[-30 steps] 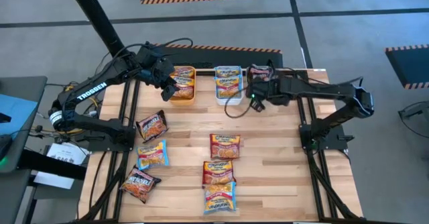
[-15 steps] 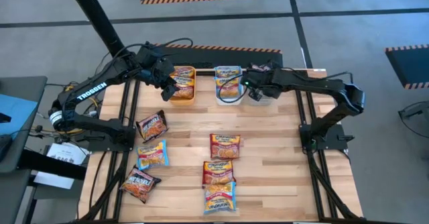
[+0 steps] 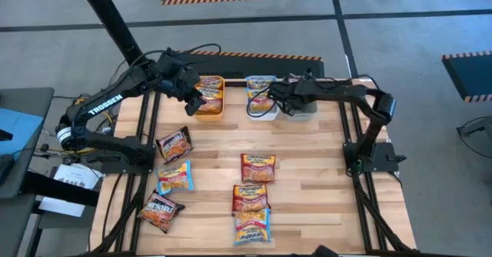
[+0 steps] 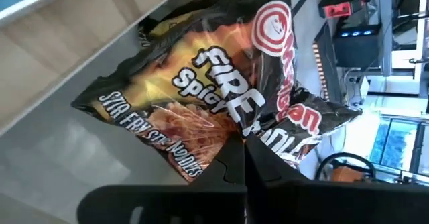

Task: Sort Maruchan noodles
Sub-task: Put the black noodle pack into the gray bin

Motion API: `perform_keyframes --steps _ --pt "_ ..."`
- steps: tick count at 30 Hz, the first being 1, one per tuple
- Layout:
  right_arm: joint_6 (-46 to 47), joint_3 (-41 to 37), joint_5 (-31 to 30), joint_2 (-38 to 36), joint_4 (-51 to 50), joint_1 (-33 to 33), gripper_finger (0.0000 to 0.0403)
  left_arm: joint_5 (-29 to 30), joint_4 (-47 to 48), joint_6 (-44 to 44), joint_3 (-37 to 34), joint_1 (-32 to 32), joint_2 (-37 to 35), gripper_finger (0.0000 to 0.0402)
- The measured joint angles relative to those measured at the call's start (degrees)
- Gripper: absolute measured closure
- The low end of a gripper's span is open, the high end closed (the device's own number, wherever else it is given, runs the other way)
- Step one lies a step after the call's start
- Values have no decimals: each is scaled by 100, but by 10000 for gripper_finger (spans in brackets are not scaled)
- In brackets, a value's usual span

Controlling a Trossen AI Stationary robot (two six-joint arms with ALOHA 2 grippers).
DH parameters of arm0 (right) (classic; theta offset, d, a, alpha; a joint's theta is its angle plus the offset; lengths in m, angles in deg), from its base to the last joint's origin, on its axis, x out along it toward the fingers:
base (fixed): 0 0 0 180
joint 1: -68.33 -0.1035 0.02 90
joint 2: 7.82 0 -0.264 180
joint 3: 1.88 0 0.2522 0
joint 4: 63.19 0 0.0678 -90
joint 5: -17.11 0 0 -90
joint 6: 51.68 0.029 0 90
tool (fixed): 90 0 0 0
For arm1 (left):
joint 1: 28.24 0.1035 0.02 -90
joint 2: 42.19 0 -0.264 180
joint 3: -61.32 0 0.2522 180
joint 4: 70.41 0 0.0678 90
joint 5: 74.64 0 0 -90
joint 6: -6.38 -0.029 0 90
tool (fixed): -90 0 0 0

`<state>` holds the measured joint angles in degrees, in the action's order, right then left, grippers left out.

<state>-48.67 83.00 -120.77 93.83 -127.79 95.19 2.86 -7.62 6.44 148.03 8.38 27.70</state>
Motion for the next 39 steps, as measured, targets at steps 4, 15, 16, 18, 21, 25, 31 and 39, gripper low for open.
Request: perform_keyframes --steps 4,15,16,18,21,25,31,39 --pt "0 2 496 93 74 85 399 14 0 0 0 -2 0 220" --pt "168 76 1399 75 244 187 396 100 0 -1 0 -1 0 220" --pt "192 76 1419 76 258 197 396 116 0 -2 0 -1 0 220" --pt "263 80 1419 76 221 229 395 121 0 -2 0 -1 0 220" --pt "299 80 1419 76 127 255 393 121 0 -2 0 -1 0 220" --pt "296 80 1357 76 137 255 378 121 0 -1 0 -1 0 220" --pt "256 80 1355 76 134 251 326 119 0 -42 0 -2 0 220" --pt "256 85 1353 20 -150 191 263 119 12 -37 0 -2 0 220"
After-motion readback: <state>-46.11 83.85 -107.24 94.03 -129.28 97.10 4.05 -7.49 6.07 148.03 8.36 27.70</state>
